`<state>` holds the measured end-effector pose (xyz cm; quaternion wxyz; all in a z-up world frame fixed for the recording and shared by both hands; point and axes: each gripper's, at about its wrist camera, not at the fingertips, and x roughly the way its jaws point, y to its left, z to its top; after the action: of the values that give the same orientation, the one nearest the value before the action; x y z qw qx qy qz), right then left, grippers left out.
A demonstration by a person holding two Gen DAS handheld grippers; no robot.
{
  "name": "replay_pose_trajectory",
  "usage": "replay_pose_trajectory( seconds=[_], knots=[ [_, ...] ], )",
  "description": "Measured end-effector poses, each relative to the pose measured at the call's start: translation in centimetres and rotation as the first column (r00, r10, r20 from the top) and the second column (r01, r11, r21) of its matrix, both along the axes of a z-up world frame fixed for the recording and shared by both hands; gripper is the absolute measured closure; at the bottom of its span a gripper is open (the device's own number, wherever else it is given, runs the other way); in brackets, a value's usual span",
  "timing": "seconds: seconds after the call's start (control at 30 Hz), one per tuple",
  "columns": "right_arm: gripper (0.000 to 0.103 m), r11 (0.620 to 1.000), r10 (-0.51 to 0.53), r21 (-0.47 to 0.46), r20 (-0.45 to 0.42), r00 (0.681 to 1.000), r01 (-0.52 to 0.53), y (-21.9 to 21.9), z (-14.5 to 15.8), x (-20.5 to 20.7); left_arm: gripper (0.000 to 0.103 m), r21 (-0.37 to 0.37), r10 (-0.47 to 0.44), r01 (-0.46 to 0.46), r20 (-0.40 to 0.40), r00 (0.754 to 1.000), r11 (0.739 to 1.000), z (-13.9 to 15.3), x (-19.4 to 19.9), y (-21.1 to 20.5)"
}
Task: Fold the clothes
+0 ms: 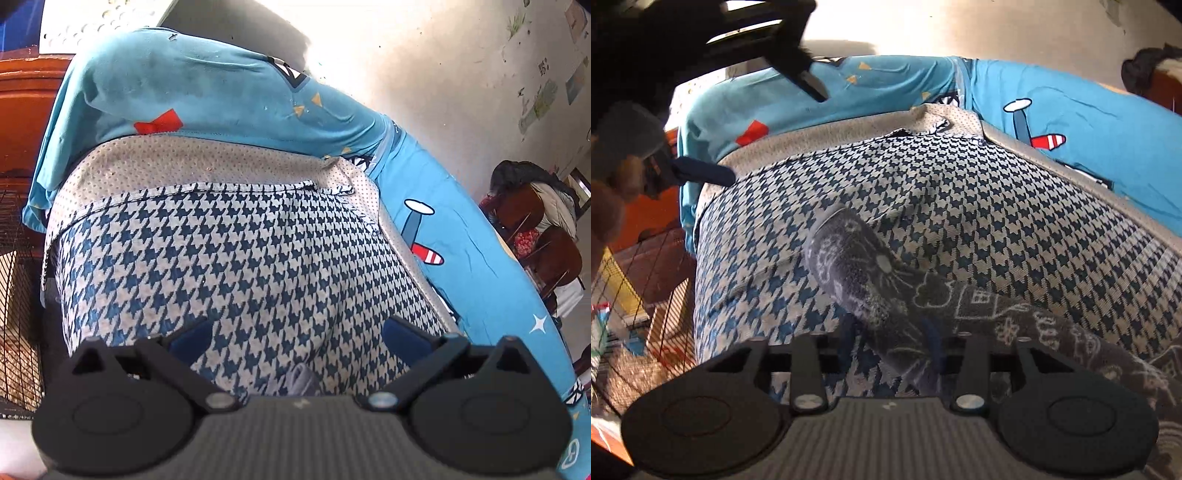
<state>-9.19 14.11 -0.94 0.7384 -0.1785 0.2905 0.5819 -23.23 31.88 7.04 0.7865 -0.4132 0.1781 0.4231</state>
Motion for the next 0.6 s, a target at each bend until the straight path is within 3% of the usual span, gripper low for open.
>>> replay_pose_trajectory(
  seconds=[0.03, 0.1, 0.23, 0.37, 0.43, 0.6],
  knots=[
    [0.088, 1.0, -0.011, 0.016, -0.046, 0.999, 0.012, -0.1, 0.2, 0.7, 0.0, 0.0, 0.002, -0.002, 0.001, 1.0, 1.0, 0.0, 0.0, 0.0],
    [0.089, 0.996, -0.027, 0.073, -0.203, 0.979, 0.043, -0.8, 0.9, 2.5, 0.0, 0.0, 0.01, -0.01, 0.001, 1.0, 1.0, 0.0, -0.2, 0.1],
    [0.09, 0.961, -0.099, 0.178, -0.493, 0.864, 0.212, -3.2, 1.5, 7.0, 0.0, -0.016, 0.011, -0.011, 0.012, 1.0, 1.0, -0.1, -0.2, 0.1],
    [0.081, 0.913, -0.348, 0.052, -0.419, 0.839, 0.405, -4.6, 0.8, 9.5, 0.0, -0.027, -0.007, 0.007, 0.012, 1.0, 1.0, -0.3, 0.4, -0.2],
    [0.08, 0.899, -0.384, 0.06, -0.371, 0.845, 0.434, -5.7, 0.9, 9.7, 0.0, -0.025, -0.009, 0.01, 0.015, 1.0, 1.0, -0.2, 0.5, -0.3],
    [0.08, 0.957, -0.165, 0.174, -0.326, 0.931, 0.231, -5.9, 2.6, 6.4, 0.0, 0.002, 0.003, -0.003, 0.004, 1.0, 1.0, 0.3, 0.3, -0.5]
  ],
)
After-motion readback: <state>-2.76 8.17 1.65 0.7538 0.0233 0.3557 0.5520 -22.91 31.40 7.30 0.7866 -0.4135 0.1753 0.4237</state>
